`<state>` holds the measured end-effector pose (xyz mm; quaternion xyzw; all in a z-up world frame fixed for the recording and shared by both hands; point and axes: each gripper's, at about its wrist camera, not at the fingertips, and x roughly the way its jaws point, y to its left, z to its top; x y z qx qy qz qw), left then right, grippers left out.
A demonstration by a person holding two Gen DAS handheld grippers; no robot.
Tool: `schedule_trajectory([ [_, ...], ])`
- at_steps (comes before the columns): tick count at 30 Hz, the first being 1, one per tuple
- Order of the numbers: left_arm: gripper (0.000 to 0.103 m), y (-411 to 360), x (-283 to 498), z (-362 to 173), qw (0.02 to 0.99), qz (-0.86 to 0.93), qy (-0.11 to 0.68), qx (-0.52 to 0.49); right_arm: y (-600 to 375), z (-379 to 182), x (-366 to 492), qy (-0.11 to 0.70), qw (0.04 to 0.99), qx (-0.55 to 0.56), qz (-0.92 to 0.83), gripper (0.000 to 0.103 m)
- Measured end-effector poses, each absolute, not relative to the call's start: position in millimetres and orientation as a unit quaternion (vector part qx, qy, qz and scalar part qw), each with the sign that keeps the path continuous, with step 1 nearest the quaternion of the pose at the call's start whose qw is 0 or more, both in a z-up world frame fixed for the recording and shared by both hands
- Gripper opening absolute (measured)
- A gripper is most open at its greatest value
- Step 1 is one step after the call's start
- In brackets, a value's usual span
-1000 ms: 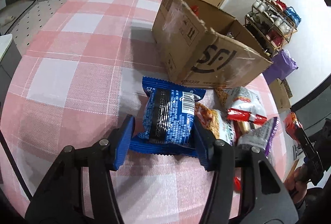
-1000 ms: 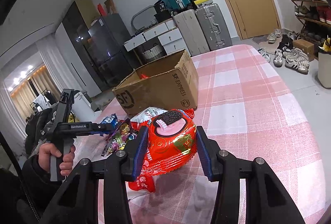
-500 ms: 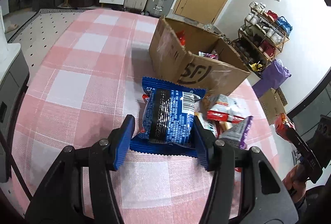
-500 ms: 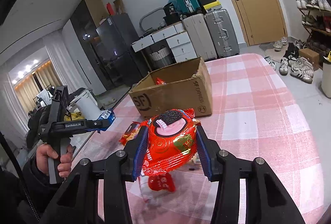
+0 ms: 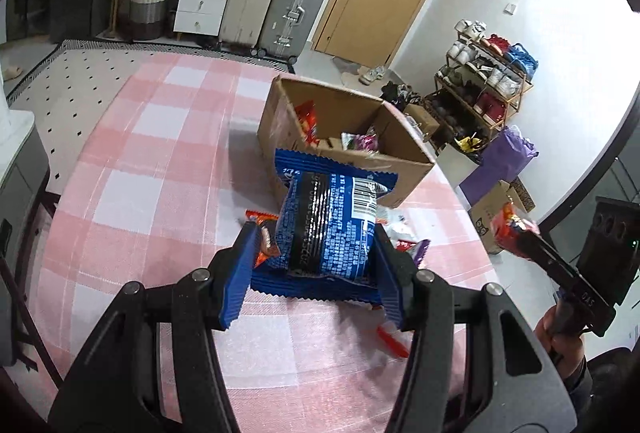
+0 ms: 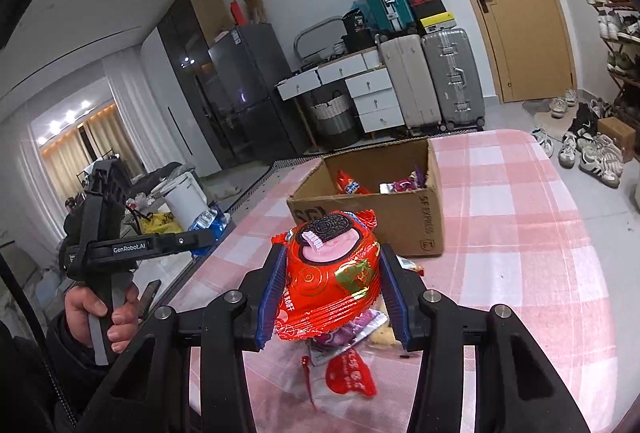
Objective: Organize snacks
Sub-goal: 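Carry both packs over the box and open both tools to drop them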
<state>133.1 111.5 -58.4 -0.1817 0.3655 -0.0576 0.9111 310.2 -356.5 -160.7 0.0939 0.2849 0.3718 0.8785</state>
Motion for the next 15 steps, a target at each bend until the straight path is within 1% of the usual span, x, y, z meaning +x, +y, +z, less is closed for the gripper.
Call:
schedule_trajectory([
  [5,0.052,110,138,-46,0.909,-0.075,0.365,-0.188,-350,-150,316,0.286,0.873,0.082,0.387,0.046],
  [15,0.052,97,164,-33,0.912,-0.092,0.359,-0.177,-344,-145,345,0.285,0.867,0.111,0.392,0.046],
])
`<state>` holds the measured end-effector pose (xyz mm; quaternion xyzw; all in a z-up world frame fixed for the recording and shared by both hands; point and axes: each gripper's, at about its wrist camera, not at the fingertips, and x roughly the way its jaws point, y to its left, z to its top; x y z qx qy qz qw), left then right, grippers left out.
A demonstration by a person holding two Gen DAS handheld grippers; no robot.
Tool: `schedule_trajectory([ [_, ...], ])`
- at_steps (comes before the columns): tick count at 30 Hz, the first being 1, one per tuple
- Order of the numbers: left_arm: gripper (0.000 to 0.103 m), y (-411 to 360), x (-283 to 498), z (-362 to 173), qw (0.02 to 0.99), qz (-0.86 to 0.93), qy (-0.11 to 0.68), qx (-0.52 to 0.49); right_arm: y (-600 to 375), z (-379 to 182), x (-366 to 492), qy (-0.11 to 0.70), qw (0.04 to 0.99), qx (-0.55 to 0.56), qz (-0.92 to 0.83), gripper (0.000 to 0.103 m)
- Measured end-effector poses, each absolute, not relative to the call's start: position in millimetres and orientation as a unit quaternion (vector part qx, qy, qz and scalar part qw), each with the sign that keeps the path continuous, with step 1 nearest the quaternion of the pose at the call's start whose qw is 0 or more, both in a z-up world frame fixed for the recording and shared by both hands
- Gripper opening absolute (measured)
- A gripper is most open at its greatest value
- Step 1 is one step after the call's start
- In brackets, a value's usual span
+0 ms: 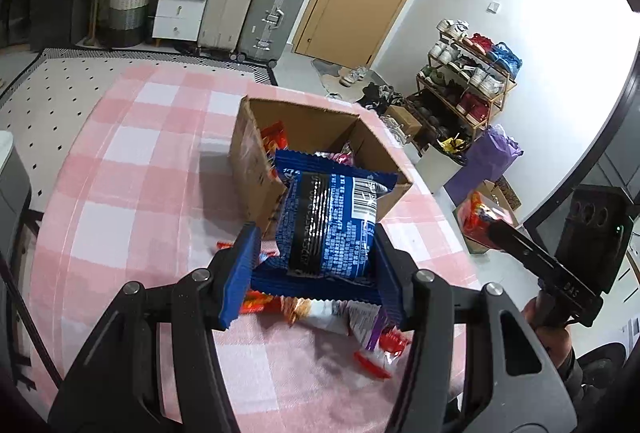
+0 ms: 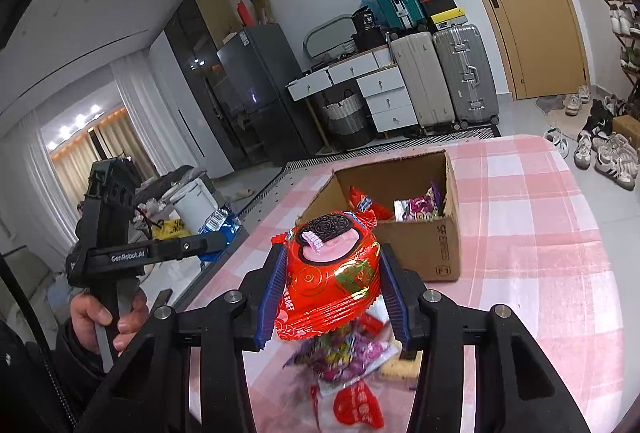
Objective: Organize snacks
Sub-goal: 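Carry both packs over the box and open both tools to drop them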
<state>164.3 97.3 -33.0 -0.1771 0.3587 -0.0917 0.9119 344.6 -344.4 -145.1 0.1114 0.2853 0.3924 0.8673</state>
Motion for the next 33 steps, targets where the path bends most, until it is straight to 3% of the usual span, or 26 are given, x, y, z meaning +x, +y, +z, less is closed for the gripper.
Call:
schedule_trajectory([
  [23,0.052,56,288,6,0.912,-0.112,0.377,-0.115,-314,-92,435,0.274,0.863,0.109,0.41,0.046],
  [33,0.052,57,334,-16,0.901,-0.113,0.401,-0.12,-303,-101,471,0.298,0.862,0.114,0.394,0.046],
])
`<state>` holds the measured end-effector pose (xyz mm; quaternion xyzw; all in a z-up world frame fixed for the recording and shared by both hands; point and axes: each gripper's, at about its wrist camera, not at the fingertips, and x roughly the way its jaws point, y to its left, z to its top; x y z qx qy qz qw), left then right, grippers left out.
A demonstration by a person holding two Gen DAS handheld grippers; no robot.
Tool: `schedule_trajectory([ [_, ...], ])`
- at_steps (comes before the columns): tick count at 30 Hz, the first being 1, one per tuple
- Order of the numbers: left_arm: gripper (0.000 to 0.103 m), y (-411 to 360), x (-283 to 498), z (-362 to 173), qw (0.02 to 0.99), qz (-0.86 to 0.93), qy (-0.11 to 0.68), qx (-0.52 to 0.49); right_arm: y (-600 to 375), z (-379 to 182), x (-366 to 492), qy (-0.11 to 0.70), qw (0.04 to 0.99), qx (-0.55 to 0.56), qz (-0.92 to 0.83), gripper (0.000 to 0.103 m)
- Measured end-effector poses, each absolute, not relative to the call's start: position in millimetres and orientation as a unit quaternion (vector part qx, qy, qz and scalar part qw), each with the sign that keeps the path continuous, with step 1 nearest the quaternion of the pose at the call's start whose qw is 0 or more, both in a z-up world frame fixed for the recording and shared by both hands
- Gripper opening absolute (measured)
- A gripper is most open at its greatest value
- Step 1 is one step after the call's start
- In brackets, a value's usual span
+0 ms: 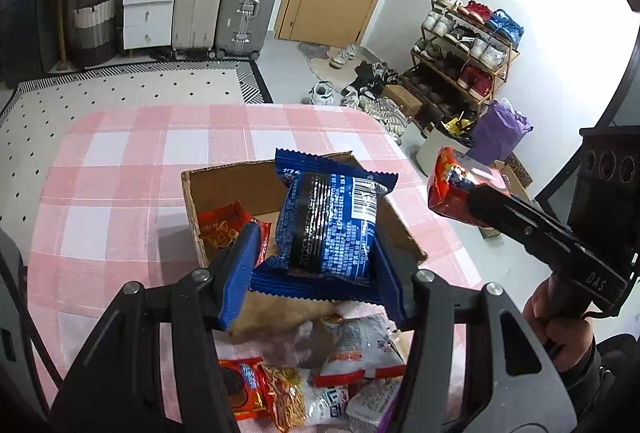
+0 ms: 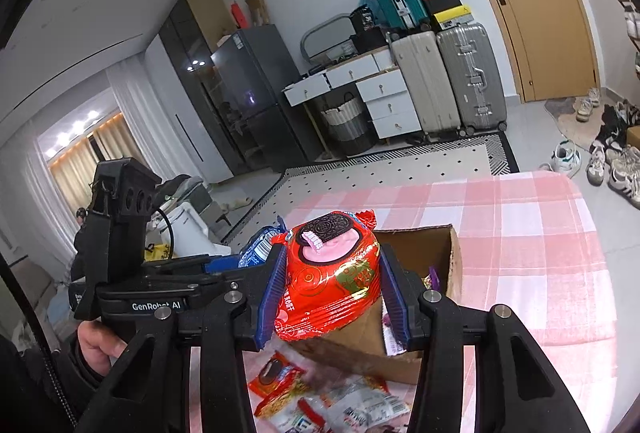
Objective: Organize snacks
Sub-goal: 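Carry both packs over the box and open both tools to drop them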
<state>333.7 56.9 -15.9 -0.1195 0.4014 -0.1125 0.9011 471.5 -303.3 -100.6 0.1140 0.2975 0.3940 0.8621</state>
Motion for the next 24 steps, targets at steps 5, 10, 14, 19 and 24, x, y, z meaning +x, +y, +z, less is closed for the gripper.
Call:
schedule_trajectory([
  [5,0.052,59,357,-40,0.889,-0.115,0.424,-0.127,-296,-119,491,0.316,0.86,0.113,0.385,0.046],
  [10,0.052,61,371,-57,0.883,-0.122,0.435,-0.129,-287,-135,509,0.334,0.855,0.114,0.379,0.046],
  [14,0.052,65,380,-68,0.878,-0.122,0.44,-0.141,-278,-148,523,0.349,0.847,0.114,0.384,0.054],
  [19,0.076,77,382,-77,0.871,-0.11,0.45,-0.166,-278,-151,526,0.341,0.853,0.115,0.378,0.076],
  [24,0.076,80,368,-68,0.879,-0.102,0.437,-0.16,-290,-143,516,0.325,0.86,0.122,0.373,0.084],
])
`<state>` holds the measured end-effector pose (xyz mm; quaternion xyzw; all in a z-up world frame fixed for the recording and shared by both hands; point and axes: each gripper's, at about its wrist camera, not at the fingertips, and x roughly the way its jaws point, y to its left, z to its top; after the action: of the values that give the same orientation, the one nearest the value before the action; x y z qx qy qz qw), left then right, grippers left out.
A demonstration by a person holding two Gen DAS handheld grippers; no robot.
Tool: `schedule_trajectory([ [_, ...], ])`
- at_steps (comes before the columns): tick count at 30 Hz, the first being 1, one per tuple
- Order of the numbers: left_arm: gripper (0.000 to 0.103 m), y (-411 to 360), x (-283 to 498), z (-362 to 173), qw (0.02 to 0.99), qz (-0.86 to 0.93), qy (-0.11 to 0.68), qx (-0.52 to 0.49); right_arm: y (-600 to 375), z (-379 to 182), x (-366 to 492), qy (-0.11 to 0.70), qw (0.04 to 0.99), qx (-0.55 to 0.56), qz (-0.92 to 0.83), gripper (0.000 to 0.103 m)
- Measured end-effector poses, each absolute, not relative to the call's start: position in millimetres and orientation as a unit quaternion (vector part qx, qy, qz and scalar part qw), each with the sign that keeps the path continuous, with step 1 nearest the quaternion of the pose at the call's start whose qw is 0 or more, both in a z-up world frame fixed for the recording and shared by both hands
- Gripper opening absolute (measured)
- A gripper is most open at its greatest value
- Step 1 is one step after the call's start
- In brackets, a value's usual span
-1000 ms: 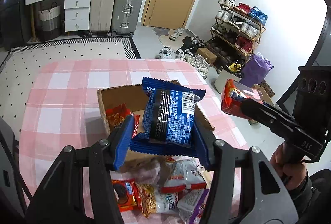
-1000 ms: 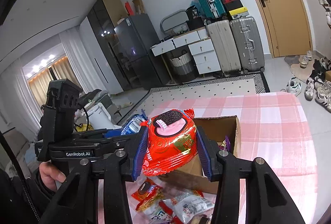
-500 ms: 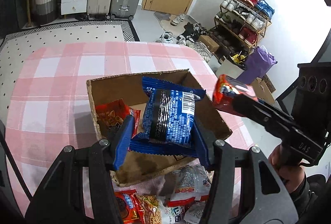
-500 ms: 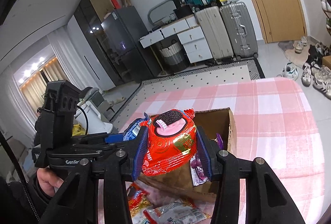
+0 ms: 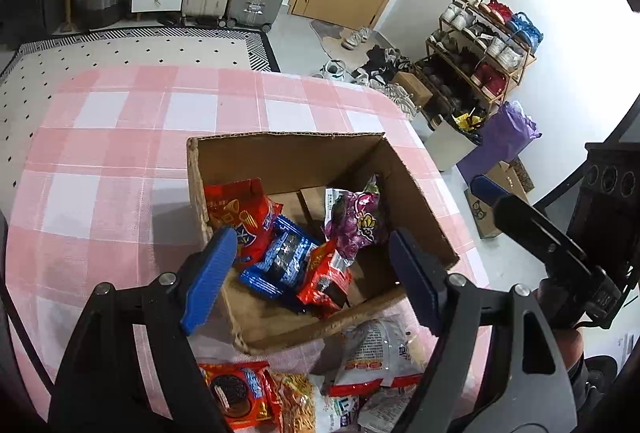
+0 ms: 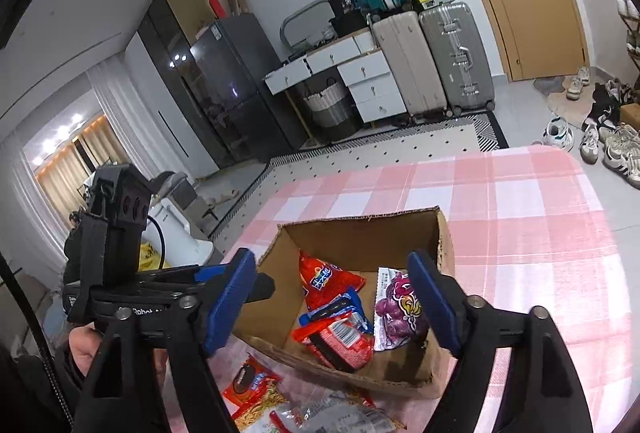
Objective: Organize snacks
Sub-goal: 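Carry both packs over the box and open both tools to drop them, then withdraw both open tools from the box toward the remaining snacks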
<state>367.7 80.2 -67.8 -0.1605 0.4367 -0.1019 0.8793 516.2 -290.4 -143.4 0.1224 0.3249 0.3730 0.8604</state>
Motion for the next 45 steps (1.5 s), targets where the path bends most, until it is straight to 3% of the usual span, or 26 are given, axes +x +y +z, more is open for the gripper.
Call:
schedule_trajectory([
  [12,0.077,70,324,-38,0.896,-0.085,0.416,-0.129,-309,-120,475,0.285,0.88,0.112,0.363,0.098],
  [23,0.084,55,276,-16,0.913,-0.064,0.392,-0.098,-314,-108,434,0.264,0.902,0.083,0.331,0.102],
  [26,0.084,52,263,-15,0.915,-0.061,0.389,-0.09,-304,-111,424,0.272,0.915,0.029,0.296,0.102],
  [33,0.089,57,231,-15,0.917,-0.061,0.382,-0.101,-306,-116,400,0.273,0.916,0.02,0.292,0.103],
  [37,0.102,57,208,-20,0.915,-0.068,0.38,-0.116,-312,-120,386,0.273,0.917,0.024,0.291,0.103],
  [45,0.102,46,169,-35,0.911,-0.085,0.384,-0.123,-324,-129,345,0.271,0.921,0.023,0.277,0.103],
])
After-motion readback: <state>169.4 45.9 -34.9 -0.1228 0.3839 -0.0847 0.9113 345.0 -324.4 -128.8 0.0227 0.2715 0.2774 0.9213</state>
